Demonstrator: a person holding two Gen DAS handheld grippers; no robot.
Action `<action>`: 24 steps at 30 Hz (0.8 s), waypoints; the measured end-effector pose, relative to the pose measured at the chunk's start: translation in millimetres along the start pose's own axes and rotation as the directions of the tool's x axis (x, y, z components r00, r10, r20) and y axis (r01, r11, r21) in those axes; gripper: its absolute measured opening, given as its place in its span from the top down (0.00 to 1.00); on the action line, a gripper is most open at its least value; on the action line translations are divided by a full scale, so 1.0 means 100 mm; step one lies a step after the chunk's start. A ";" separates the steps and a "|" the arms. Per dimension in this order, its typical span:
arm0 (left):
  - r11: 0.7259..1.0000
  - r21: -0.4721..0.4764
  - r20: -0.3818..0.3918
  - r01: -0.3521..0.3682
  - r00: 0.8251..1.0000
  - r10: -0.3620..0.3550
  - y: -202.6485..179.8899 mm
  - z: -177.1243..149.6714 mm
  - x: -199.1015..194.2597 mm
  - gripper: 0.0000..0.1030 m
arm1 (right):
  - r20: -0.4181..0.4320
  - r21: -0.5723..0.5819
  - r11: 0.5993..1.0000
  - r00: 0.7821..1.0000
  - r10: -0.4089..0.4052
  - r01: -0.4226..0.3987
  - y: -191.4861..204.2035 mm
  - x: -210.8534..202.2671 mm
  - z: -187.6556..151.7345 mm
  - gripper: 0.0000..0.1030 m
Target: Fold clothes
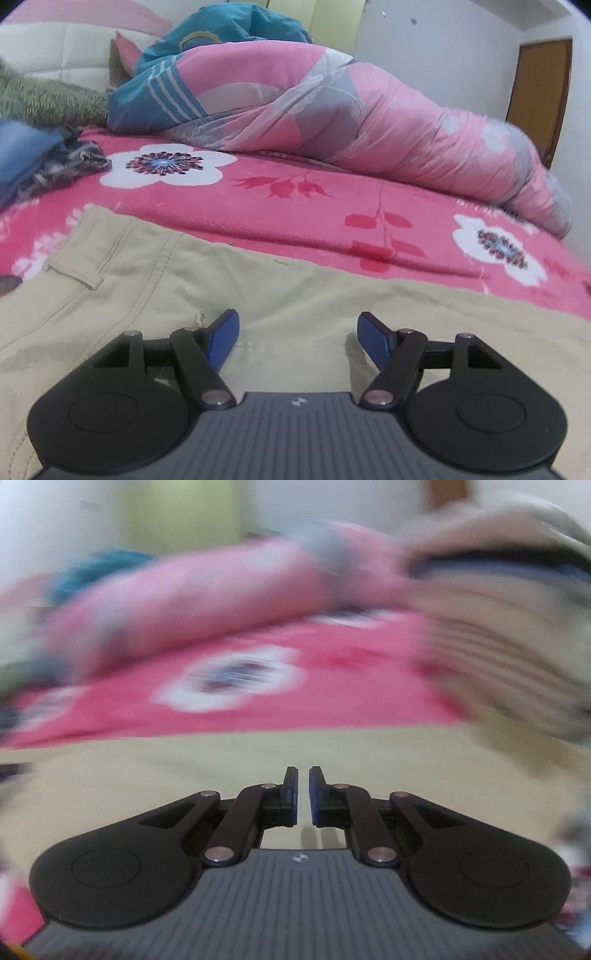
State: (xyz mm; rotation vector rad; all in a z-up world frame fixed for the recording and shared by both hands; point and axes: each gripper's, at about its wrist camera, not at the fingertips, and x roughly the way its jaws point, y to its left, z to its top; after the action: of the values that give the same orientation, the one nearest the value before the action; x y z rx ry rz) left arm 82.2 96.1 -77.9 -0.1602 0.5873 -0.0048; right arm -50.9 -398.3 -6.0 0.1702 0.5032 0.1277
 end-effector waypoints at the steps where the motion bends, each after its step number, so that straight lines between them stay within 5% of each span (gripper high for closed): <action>1: 1.000 0.016 -0.004 -0.013 1.000 0.013 -0.03 0.00 0.01 0.30 | -0.002 -0.031 0.994 0.995 0.101 -0.101 0.17 0.03 -0.03 0.94; 4: 0.997 0.057 -0.011 -0.044 0.999 0.045 -0.10 0.00 0.02 0.30 | -0.089 -0.185 0.929 0.947 0.309 -0.321 0.67 0.14 -0.21 0.94; 6: 0.996 0.069 -0.012 -0.053 0.998 0.054 -0.13 -0.01 0.02 0.30 | -0.188 -0.309 0.894 0.942 0.277 -0.324 0.79 0.21 -0.40 0.94; 9: 0.996 0.074 -0.014 -0.057 0.998 0.058 -0.13 -0.01 0.02 0.30 | -0.173 -0.271 0.937 0.968 0.180 -0.222 0.32 0.12 -0.50 0.95; 11: 0.995 0.081 -0.016 -0.060 0.998 0.062 -0.14 -0.01 0.03 0.29 | -0.124 -0.156 0.987 0.992 0.021 -0.040 -0.28 -0.02 -0.48 0.95; 13: 0.994 0.093 -0.021 -0.062 0.998 0.064 -0.16 0.00 0.04 0.27 | -0.084 -0.016 0.991 0.987 -0.134 0.133 -0.89 -0.17 -0.49 0.98; 15: 0.992 0.111 -0.030 -0.068 0.997 0.071 -0.19 0.01 0.04 0.25 | -0.051 0.172 0.966 0.981 -0.189 0.195 -1.33 -0.34 -0.47 1.00; 17: 0.988 0.128 -0.037 -0.086 0.995 0.092 -0.23 0.04 0.02 0.24 | -0.030 0.136 0.953 0.963 -0.269 0.271 -1.32 -0.43 -0.43 0.95; 20: 0.987 0.120 -0.019 -0.108 0.994 0.112 -0.32 0.09 -0.11 0.23 | 0.006 0.063 0.980 0.982 -0.189 0.188 -0.99 -0.40 -0.37 0.94; 24: 0.986 0.165 0.005 -0.024 1.000 0.024 -0.69 0.16 -0.32 0.20 | -0.019 -0.160 0.987 0.999 0.026 -0.029 -0.27 -0.04 -0.30 0.95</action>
State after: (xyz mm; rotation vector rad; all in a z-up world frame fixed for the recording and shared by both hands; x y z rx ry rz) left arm 67.3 32.0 -37.3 0.0076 0.5831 -0.0298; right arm -66.6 -421.4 -35.0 0.0182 0.5052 0.1960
